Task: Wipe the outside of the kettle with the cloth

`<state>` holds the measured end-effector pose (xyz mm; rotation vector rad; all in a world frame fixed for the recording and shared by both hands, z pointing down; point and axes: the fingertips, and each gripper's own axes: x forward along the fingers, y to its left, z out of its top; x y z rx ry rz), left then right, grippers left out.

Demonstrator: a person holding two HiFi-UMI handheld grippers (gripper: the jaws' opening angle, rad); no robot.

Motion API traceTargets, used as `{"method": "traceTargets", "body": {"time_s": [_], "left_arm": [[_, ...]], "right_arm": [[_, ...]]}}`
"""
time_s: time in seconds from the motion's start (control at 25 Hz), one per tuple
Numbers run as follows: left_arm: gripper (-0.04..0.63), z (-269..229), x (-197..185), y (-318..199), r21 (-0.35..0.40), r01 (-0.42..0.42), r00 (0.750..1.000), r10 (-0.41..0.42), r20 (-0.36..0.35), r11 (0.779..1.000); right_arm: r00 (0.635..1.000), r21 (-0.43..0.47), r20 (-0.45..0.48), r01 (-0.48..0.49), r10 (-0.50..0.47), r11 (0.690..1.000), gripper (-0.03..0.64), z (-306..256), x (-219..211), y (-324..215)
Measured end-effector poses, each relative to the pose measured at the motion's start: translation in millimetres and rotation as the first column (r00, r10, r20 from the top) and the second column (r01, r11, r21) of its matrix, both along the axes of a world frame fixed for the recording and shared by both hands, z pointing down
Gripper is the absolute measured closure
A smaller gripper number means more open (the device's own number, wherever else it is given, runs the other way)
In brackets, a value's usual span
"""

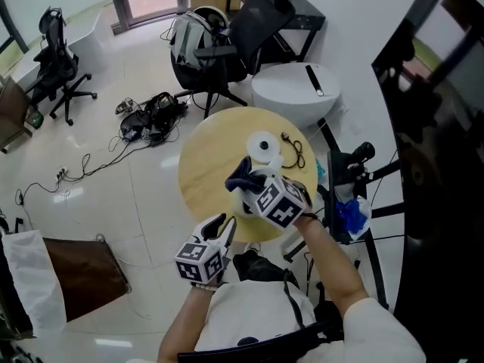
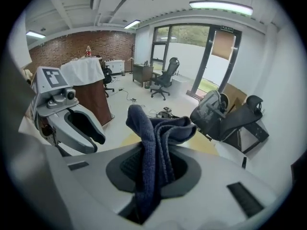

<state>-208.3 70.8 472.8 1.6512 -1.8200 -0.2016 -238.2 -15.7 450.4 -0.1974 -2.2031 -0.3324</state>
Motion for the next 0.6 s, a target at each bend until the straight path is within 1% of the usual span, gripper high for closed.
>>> {"method": "traceTargets", "body": {"time_s": [0.08,0.16,0.36,0.48,0.6], "left_arm": [[0.483,0.9,-6.2,5.6,0.001,0.023,1.000,-0.023,-0.007,1.000],[0.483,1.4,-10.7,9.5,0.001,0.033,0.999,-0.033,-0.012,0.999],[0.483,-1.6,-16.9,10.2,-0.005,0.021,1.000,-0.021,-0.007,1.000],[0.483,-5.2,-17.9,5.7,-0.003,-0.001,1.000,0.001,0.003,1.000],[0.483,-9.8,-17.2,1.1,0.003,-0.024,1.000,0.024,0.015,1.000]], "right_arm": [[0.999,-0.029,0.019,-0.045,0.046,0.999,0.548,-0.6,-3.3,-13.9],[0.995,-0.035,0.036,-0.091,0.092,0.995,0.548,-1.4,-1.5,-32.0],[0.973,-0.031,0.048,-0.223,0.225,0.974,0.548,-2.4,22.4,-72.9],[0.962,-0.018,0.049,-0.267,0.268,0.964,0.548,-3.9,37.4,-81.4],[0.957,-0.012,0.043,-0.286,0.286,0.958,0.548,-4.1,51.4,-79.7]]}}
